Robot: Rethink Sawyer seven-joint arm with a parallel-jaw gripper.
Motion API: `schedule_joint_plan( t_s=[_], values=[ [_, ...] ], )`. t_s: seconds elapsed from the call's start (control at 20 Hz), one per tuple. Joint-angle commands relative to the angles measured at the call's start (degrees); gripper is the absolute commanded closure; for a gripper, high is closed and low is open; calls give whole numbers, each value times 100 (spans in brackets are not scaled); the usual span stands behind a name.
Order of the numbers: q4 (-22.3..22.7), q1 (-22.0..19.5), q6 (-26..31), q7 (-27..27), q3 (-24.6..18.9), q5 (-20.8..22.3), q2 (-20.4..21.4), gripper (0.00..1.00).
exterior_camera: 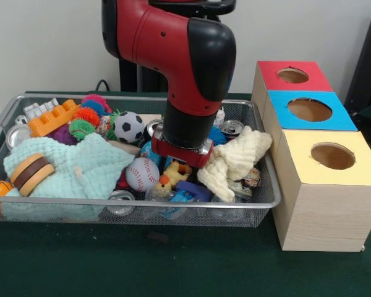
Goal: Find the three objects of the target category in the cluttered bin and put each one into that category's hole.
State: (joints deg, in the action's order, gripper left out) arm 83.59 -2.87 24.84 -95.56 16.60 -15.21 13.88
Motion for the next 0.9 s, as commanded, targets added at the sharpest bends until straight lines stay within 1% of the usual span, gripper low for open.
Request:
schedule_joint_plan(
  t_s=[0.05,0.3,0.4,0.65,0.9],
  values=[
    [-27,-228,-219,-1064,-545,-138,-250,0],
    [314,-318,-153,-913,-474,6,125,0],
    [363,-393,-159,-831,-462,61,190,0],
    [259,-642,-221,-620,-530,174,112,0],
    [315,-921,-442,-381,-673,356,110,0]
  ],
)
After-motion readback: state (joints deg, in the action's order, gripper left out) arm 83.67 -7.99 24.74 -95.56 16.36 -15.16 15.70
